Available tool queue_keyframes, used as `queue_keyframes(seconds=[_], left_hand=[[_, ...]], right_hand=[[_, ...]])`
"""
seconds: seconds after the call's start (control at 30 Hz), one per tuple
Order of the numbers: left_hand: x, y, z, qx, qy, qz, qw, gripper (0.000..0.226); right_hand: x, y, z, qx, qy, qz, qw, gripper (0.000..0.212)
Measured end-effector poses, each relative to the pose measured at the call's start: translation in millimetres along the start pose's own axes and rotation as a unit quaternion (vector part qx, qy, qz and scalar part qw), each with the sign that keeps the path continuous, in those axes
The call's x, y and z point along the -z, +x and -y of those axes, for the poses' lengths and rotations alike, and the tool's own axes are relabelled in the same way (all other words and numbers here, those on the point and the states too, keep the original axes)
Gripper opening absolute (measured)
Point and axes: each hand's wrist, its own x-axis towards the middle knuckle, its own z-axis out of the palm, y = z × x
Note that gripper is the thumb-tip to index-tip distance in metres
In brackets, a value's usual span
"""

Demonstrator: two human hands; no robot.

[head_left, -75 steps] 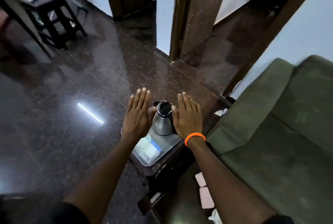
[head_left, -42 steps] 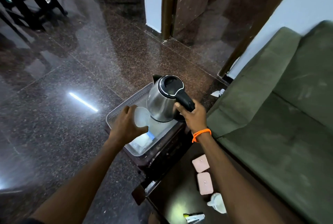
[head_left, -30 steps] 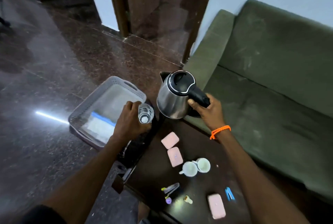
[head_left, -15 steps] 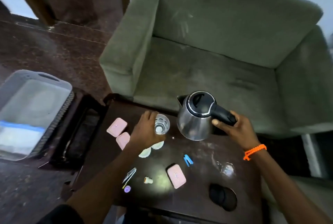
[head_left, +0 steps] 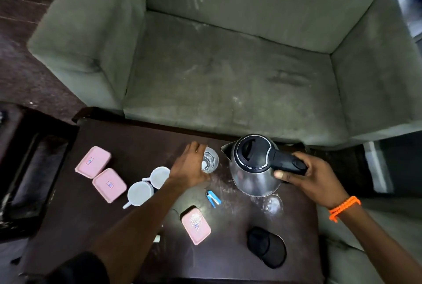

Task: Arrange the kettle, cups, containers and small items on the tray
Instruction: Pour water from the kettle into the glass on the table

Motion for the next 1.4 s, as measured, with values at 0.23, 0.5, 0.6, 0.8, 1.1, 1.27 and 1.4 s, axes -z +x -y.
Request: queue_keyframes(seconds=[0.23,0.5,0.6,0.8,1.1,1.27,1.4], left_hand=[[-14.3,9.2,-1.4,-0.001,0.017,-0.003,1.000,0.095],[-7.5,-0.9,1.5,0.004,0.037,-0.010,0.999,0.116],[-6.2,-5.8,4.1,0.007,0.038,-0.015,0.999,0.116],[-2.3,-11.0,7.1,0.009,0.022,-0.024,0.999,0.110],[7.3,-22.0,23.0,0.015,0.015,-0.039,0.999,0.110],[14.8,-29.4,29.2,0.018,0.016,-0.046,0.999,0.112],[20.7,-35.7,30.1,0.016,0.016,-0.047,0.999,0.111]], right_hand=[[-6.7,12.4,-20.9,-0.030,-0.061,0.009,0.998,0.041],[-11.7,27.6,2.8,0.001,-0.126,0.033,0.991,0.029],[-14.5,34.0,11.0,0.018,-0.219,0.048,0.974,0.046],[-28.0,42.5,27.3,0.024,-0.289,0.078,0.954,0.048],[-32.0,43.6,33.7,0.015,-0.340,0.082,0.937,0.046],[-22.4,40.3,41.4,0.011,-0.339,0.091,0.936,0.045],[-12.0,33.6,53.4,0.019,-0.337,0.096,0.936,0.044]])
